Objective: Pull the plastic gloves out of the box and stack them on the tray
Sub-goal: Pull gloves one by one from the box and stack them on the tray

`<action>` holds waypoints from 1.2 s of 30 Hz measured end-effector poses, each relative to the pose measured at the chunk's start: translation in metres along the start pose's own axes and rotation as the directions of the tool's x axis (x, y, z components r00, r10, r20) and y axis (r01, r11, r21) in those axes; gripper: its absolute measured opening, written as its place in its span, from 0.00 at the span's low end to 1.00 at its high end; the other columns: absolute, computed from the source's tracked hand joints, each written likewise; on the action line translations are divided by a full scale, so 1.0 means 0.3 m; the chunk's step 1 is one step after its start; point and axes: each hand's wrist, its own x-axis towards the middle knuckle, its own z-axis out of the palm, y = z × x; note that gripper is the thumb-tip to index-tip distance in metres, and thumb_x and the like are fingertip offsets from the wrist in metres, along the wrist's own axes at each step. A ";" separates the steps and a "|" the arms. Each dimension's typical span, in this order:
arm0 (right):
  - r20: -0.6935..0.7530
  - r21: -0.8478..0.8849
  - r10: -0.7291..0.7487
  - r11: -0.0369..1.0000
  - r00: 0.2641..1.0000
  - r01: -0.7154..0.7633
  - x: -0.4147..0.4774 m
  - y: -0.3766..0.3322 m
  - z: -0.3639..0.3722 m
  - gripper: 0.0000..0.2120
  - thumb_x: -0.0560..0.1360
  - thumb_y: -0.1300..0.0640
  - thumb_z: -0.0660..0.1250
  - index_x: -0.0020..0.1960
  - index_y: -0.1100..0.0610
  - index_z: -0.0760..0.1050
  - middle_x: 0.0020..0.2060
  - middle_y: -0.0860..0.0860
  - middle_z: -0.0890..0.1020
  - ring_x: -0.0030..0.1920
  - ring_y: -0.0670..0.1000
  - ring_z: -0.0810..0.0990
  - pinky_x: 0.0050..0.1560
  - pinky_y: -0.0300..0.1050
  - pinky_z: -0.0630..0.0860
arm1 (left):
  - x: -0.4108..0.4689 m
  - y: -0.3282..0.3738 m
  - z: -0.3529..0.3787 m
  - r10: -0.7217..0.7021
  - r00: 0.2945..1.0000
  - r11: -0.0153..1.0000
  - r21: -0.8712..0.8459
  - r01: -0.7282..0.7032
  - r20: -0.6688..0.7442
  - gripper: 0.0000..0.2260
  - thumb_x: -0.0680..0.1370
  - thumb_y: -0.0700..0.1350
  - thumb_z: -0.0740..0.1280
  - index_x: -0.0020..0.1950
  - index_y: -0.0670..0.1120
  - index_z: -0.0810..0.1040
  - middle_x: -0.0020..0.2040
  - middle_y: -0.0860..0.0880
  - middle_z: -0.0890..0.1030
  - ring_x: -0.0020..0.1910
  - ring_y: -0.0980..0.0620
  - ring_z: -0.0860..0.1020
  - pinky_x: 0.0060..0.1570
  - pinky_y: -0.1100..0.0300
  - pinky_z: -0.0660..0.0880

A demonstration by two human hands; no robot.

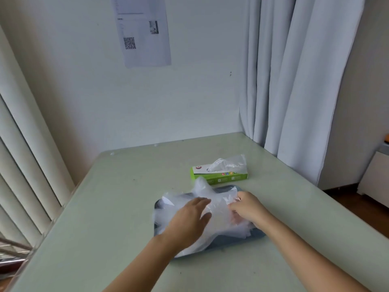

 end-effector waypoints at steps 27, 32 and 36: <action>0.340 -0.643 -0.155 0.681 0.927 0.350 -0.001 0.072 0.077 0.37 0.76 0.30 0.45 0.78 0.45 0.37 0.75 0.59 0.33 0.75 0.59 0.32 0.74 0.51 0.35 | -0.022 -0.109 0.069 -0.430 0.878 0.887 0.281 0.366 0.211 0.38 0.77 0.69 0.49 0.79 0.50 0.40 0.78 0.49 0.38 0.77 0.46 0.39 0.74 0.47 0.40; 0.342 -0.719 -0.144 0.596 0.929 0.358 0.010 0.043 0.017 0.41 0.74 0.29 0.51 0.78 0.51 0.48 0.77 0.63 0.47 0.77 0.59 0.45 0.75 0.52 0.42 | -0.014 -0.094 0.000 -0.447 0.847 0.882 0.300 0.363 0.288 0.41 0.76 0.69 0.53 0.79 0.47 0.45 0.79 0.46 0.44 0.77 0.44 0.48 0.74 0.51 0.49; -0.011 -0.504 -0.428 0.783 0.904 0.364 0.071 0.016 -0.088 0.21 0.74 0.39 0.66 0.53 0.56 0.76 0.53 0.53 0.78 0.55 0.54 0.74 0.55 0.44 0.68 | 0.083 -0.075 -0.121 -0.398 0.911 0.901 0.231 0.366 0.105 0.27 0.76 0.63 0.62 0.69 0.48 0.70 0.67 0.48 0.74 0.64 0.48 0.73 0.59 0.59 0.68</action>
